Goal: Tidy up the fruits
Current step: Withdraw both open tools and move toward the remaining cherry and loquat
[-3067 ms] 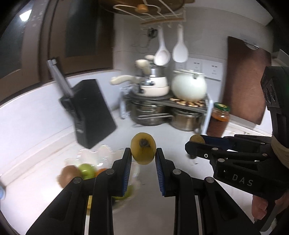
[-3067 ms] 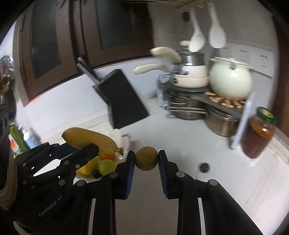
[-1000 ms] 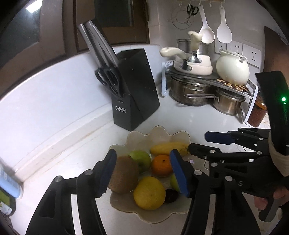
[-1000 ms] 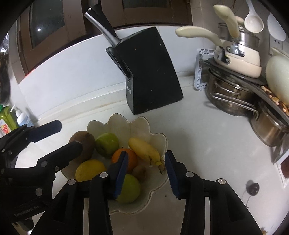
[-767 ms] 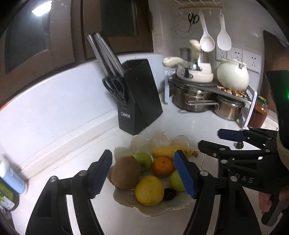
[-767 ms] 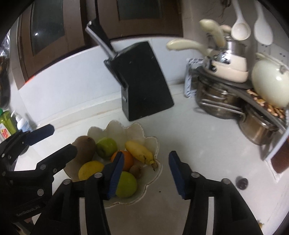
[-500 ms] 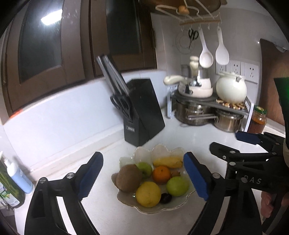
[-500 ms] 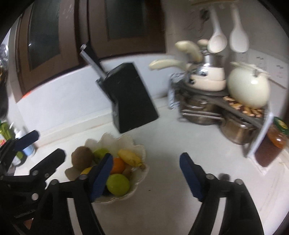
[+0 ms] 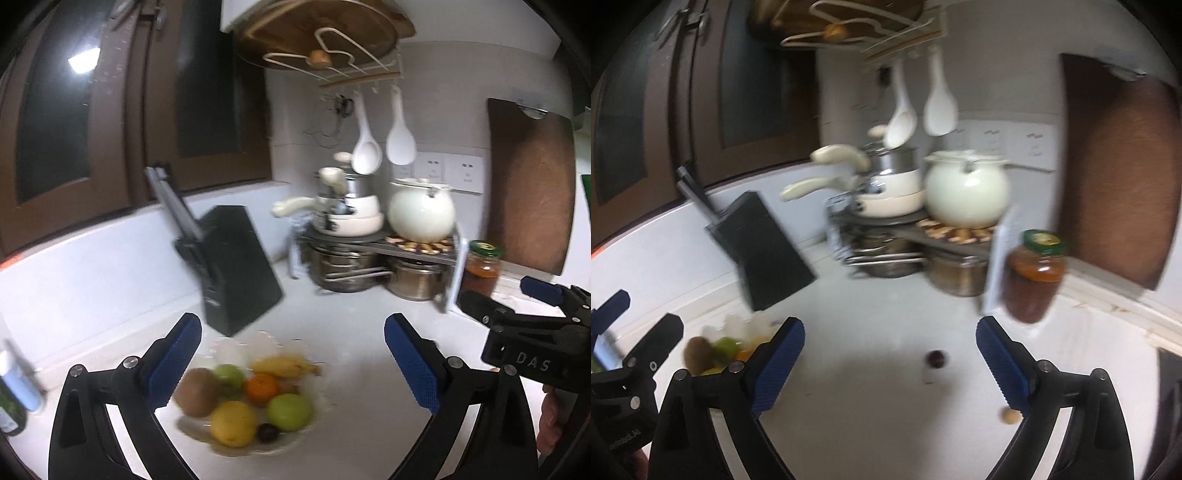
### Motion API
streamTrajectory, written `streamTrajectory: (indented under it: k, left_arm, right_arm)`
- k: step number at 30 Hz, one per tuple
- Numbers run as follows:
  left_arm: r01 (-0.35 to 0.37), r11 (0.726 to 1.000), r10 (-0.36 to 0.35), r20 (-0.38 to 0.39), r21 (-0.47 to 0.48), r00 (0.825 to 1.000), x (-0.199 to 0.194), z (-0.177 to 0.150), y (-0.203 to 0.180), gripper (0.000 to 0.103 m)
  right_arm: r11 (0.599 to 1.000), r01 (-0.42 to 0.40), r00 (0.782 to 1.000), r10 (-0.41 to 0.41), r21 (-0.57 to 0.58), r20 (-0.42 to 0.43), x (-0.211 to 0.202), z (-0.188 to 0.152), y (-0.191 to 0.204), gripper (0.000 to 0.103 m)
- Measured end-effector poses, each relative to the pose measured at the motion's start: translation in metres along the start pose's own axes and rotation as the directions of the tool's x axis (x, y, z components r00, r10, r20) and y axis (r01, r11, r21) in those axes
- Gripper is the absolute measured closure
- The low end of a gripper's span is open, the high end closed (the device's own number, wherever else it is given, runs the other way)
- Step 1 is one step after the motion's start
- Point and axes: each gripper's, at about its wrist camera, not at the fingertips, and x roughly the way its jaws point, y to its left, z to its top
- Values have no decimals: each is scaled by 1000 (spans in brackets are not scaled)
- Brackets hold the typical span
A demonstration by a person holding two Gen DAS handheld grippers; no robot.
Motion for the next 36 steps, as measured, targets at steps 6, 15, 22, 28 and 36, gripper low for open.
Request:
streamTrajectory:
  k: [6,15,22,28,36]
  left_arm:
    - [126,992,-126,-40,5,991,12,2,-30,2]
    - [209,977,-204,-79,54,976,21,-7,-75,0]
    - [258,963,-245,-146,78,958,37,-21,-98,0]
    - [276,954,-249,-203,114,947,61,-34,-113,0]
    - [318,937,-275,-253,147,928,103,-37,-128,0]
  right_arm:
    - [986,141,989,-143,85,29,-20,-2,-37,4]
    - [950,255,966,-257,182,-16,-34,-25,-79,4]
    - [928,308,951,-299,212,-76,-33,-49,-100,4]
    - [924,319,942,-286,208,-174,-10,-68,-110,4]
    - [924,311,925,-242,221,-292,32,-84,-123,18]
